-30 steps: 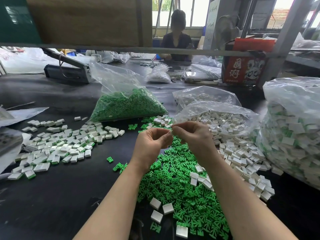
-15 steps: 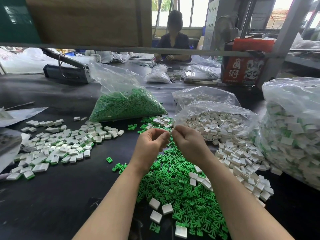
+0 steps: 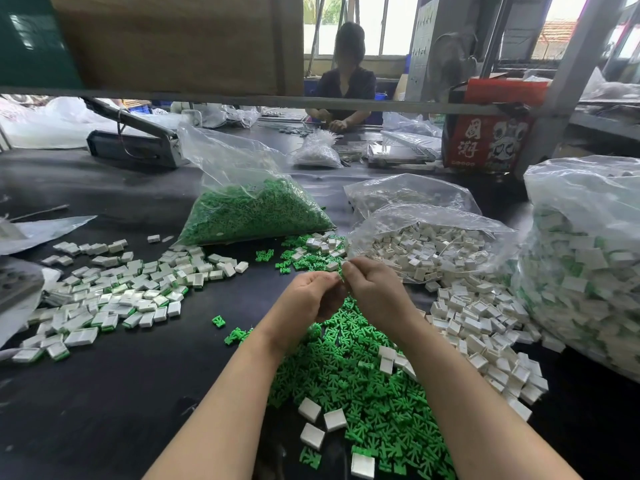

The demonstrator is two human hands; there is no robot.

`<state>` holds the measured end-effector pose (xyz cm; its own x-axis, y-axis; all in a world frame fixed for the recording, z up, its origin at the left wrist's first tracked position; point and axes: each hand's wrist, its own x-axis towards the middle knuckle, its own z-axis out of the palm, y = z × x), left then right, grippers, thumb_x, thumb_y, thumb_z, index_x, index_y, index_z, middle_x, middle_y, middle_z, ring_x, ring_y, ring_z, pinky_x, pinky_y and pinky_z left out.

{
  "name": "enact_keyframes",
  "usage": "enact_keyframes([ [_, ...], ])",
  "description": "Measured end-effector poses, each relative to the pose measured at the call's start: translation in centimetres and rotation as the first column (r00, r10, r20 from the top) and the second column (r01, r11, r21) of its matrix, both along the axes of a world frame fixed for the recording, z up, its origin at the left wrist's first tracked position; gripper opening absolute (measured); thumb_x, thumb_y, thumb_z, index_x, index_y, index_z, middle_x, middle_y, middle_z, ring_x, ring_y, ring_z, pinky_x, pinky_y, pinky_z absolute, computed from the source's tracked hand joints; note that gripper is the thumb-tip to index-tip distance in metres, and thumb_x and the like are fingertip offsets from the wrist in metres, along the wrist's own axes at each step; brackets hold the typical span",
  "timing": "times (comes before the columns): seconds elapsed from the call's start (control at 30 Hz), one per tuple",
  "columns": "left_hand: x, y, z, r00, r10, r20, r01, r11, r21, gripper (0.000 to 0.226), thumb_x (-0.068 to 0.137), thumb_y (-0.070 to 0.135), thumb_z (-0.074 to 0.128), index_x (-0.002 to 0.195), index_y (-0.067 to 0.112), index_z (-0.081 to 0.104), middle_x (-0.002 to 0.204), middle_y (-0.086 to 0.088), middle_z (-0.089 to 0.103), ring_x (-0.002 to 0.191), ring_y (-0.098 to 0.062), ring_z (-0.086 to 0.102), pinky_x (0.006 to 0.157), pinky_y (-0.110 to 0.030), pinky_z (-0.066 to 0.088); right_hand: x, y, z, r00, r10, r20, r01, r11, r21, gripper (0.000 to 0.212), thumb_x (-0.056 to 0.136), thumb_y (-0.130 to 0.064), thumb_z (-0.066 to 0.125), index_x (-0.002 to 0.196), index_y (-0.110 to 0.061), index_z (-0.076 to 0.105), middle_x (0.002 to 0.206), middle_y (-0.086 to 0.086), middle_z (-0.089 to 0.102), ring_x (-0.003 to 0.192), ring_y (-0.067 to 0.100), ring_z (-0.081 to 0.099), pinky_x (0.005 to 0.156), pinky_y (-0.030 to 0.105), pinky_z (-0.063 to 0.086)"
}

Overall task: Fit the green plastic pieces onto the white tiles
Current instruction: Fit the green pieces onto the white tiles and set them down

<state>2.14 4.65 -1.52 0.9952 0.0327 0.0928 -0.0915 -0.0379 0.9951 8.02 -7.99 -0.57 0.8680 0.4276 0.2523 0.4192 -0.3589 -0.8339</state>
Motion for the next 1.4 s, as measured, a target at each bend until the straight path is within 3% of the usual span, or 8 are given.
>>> enact_keyframes([
  [0.1,0.1,0.0,0.0,1.0,-0.001,-0.008,0.001,1.0,-0.013,0.03,0.104,0.023,0.04,0.079,0.012,0.053,0.063,0.002,0.043,0.054,-0.008,0.036,0.048,-0.016,0.03,0.0,0.0,-0.1,1.0,-0.031,-0.001,0.031,0.998,0.048,0.039,0.1,-0.02,0.049,0.061,-0.019,0.05,0.049,-0.014,0.051,0.049,0.001,0.041,0.056,0.028,0.031],
  [0.3,0.2,-0.9,0.2,0.999,0.038,0.028,-0.037,0.999,-0.039,0.035,0.106,0.017,0.034,0.072,0.014,0.042,0.054,0.009,0.035,0.048,-0.006,0.025,0.044,-0.015,0.023,-0.4,0.5,-0.4,0.981,-0.134,0.143,0.135,0.991,0.001,0.038,0.101,-0.024,0.048,0.063,-0.022,0.046,0.057,-0.008,0.049,0.055,0.01,0.044,0.058,0.035,0.036],
  [0.43,0.2,-1.5,0.3,0.997,0.064,0.045,-0.061,0.997,-0.048,0.036,0.106,0.012,0.033,0.075,0.011,0.051,0.048,0.013,0.048,0.044,0.003,0.041,0.045,-0.009,0.033,-0.8,0.4,-0.3,0.95,-0.126,0.286,0.157,0.984,-0.088,0.031,0.1,-0.022,0.043,0.068,-0.024,0.042,0.061,-0.003,0.052,0.058,0.016,0.048,0.057,0.036,0.035],
  [0.6,0.7,-1.9,-0.3,0.986,0.163,0.028,-0.161,0.986,-0.051,0.032,0.106,0.012,0.035,0.097,-0.003,0.062,0.082,-0.013,0.064,0.075,-0.015,0.059,0.072,-0.026,0.051,-1.1,0.6,-0.6,0.918,-0.085,0.387,0.177,0.962,-0.209,0.02,0.1,-0.022,0.038,0.081,-0.017,0.043,0.063,-0.002,0.048,0.059,0.021,0.046,0.058,0.033,0.025],
  [0.83,1.0,-2.2,-1.0,0.967,0.253,0.023,-0.253,0.968,0.001,0.032,0.106,0.012,0.035,0.107,0.0,0.064,0.105,-0.019,0.07,0.102,-0.028,0.067,0.091,-0.037,0.053,-1.2,0.9,-1.0,0.927,-0.063,0.37,0.165,0.954,-0.251,0.02,0.102,-0.023,0.036,0.09,-0.015,0.05,0.079,0.013,0.064,0.069,0.029,0.052,0.061,0.034,0.025],
  [1.07,1.0,-1.9,-1.1,0.971,0.237,-0.002,-0.237,0.971,0.028,0.032,0.106,0.013,0.035,0.106,-0.004,0.062,0.104,-0.025,0.068,0.095,-0.027,0.065,0.089,-0.044,0.052,-1.4,0.6,-0.7,0.93,-0.028,0.368,0.131,0.957,-0.258,0.017,0.101,-0.022,0.037,0.09,-0.015,0.048,0.074,0.009,0.058,0.068,0.028,0.051,0.06,0.035,0.027],
  [1.27,0.7,-0.9,-0.8,0.982,0.177,0.067,-0.183,0.977,0.111,0.028,0.105,0.019,0.04,0.088,0.016,0.062,0.065,0.017,0.066,0.062,0.005,0.058,0.058,-0.012,0.043,-1.3,0.8,-0.7,0.915,-0.019,0.402,0.134,0.956,-0.259,0.012,0.094,-0.015,0.042,0.095,-0.012,0.055,0.077,0.003,0.056,0.072,0.025,0.05,0.062,0.035,0.032],
  [1.4,0.7,-0.7,-0.6,0.964,0.198,0.18,-0.23,0.957,0.179,0.024,0.104,0.025,0.042,0.089,0.024,0.062,0.066,0.022,0.063,0.065,0.004,0.054,0.063,-0.014,0.041,-1.0,0.7,0.0,0.978,-0.137,0.155,0.145,0.989,-0.041,0.029,0.096,-0.012,0.043,0.114,-0.017,0.065,0.096,0.002,0.069,0.078,0.017,0.061,0.067,0.028,0.046],
])
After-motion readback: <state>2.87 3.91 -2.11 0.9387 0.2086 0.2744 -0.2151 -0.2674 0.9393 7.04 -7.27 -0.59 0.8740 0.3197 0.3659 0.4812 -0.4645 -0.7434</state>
